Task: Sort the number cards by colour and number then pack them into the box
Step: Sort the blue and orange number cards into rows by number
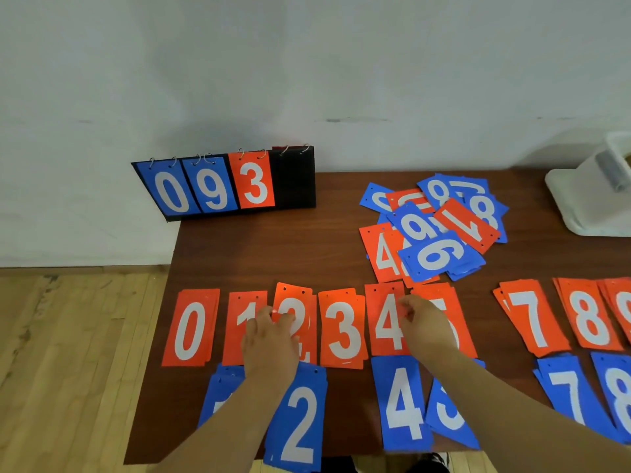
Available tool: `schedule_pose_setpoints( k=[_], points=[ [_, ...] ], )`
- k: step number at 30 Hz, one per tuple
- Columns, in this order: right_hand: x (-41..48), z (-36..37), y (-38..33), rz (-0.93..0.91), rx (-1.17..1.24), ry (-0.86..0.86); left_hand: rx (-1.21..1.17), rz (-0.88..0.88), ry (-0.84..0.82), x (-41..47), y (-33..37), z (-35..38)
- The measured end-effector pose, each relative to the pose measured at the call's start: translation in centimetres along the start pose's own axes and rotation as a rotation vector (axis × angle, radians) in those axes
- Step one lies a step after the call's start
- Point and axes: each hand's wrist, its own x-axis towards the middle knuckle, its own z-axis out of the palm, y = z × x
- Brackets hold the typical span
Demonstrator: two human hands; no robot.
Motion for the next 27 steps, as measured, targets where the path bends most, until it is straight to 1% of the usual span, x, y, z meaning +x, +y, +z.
schedule_pose_setpoints(
  k=[2, 4, 7, 11, 14, 17, 22, 27],
  points=[
    [0.2, 0.6, 0.2, -0.032, -0.144, 0.003, 0.010, -0.009, -0.012, 0.1, 0.1, 0.1],
    [0.3, 0.8, 0.0, -0.059, -0.272, 0.042, 0.020, -0.023, -0.019, 0.1, 0.2, 0.1],
    [0.3, 0.5, -0.3, -0.081, -0.340, 0.045, 0.042, -0.016, -0.020, 0.1, 0.2, -0.1],
    [-0.1, -0.9, -0.4, -0.094, -0.258, 0.006, 0.023, -0.004, -0.036, 0.4, 1.0, -1.0],
    [-0.4, -2.9, -0.5, -0.117, -0.174, 0.011, -0.060, 0.018, -0.026, 1.1, 2.7, -2.3],
    [0.1, -5.6, -0.2, -0.108, -0.105, 0.038, -0.083, 0.060, -0.034, 2.4, 5.3, -3.7],
    [3.1, -9.9, 2.3, -0.145, -0.006, 0.085, -0.141, 0.060, -0.044, 5.0, 10.5, -4.7],
    [7.9, -13.3, 5.5, -0.137, 0.031, 0.089, -0.159, 0.091, -0.115, 8.6, 15.2, -4.0]
  ],
)
